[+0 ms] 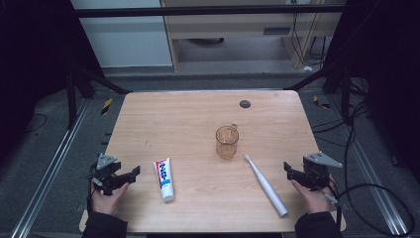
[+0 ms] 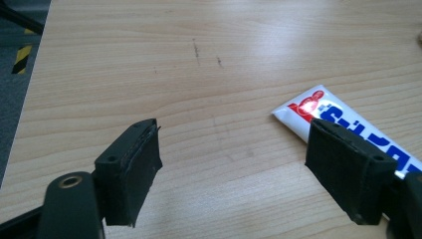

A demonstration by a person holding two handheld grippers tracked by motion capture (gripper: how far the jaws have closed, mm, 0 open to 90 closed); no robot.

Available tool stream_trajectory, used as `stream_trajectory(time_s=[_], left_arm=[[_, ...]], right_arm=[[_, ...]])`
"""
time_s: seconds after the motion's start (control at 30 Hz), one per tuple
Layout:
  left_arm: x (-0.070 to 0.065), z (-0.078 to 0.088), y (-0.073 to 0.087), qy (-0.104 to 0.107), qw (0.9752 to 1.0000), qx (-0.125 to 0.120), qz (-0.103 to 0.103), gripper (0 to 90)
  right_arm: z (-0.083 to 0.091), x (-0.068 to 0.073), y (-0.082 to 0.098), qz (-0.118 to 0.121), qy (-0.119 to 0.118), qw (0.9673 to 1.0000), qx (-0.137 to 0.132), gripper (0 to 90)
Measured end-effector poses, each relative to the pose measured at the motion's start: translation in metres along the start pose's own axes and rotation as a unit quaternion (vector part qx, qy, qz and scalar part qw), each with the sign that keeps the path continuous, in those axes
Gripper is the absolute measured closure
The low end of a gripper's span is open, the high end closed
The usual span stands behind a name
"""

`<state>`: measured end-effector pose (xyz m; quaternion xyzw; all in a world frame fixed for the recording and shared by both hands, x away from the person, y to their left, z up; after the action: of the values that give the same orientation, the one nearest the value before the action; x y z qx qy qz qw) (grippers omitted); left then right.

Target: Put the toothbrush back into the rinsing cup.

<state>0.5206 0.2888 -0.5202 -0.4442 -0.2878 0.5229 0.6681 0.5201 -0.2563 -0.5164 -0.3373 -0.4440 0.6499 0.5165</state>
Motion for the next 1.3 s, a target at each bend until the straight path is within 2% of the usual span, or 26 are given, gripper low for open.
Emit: stream_trajectory(time_s=[0.1,0.5,0.67,0.87,1.03,1.3], left_arm=[[-0.002,0.001,-0.001,0.002,1.0000,-0.002,-0.006,21.8],[-0.004,0.001,0.001,0.009,0.9999,0.003,-0.006,23.0],[-0.006,0.001,0.001,0.011,0.9999,0.005,-0.008,23.1],[-0.009,-0.001,0.002,0.017,0.9997,0.010,-0.011,23.5],[-0.012,-0.002,0.005,0.022,0.9995,0.016,-0.014,23.9],[-0.014,-0.004,0.008,0.026,0.9992,0.024,-0.020,24.7]], right_arm=[[0.003,0.002,-0.001,0.003,-0.005,1.0000,0.000,26.9],[0.011,0.018,-0.009,0.015,-0.023,0.9996,0.004,28.0],[0.015,0.031,-0.012,0.025,-0.039,0.9989,0.007,28.2],[0.019,0.050,-0.014,0.038,-0.068,0.9968,0.019,31.6],[0.020,0.060,-0.011,0.052,-0.083,0.9946,0.034,35.9],[0.023,0.072,-0.002,0.059,-0.108,0.9903,0.064,49.1]])
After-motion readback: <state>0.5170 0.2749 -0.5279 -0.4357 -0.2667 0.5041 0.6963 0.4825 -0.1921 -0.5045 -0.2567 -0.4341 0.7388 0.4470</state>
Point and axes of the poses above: each handheld gripper's, and its own axes: z roughly backward along the jaws, y roughly out of its underside, x roughly to its left, the point moved 10 cm from there along -z, roughly forward along the jaws, and after that the axes turned 11 degrees about -x, right-handed, at the moved point
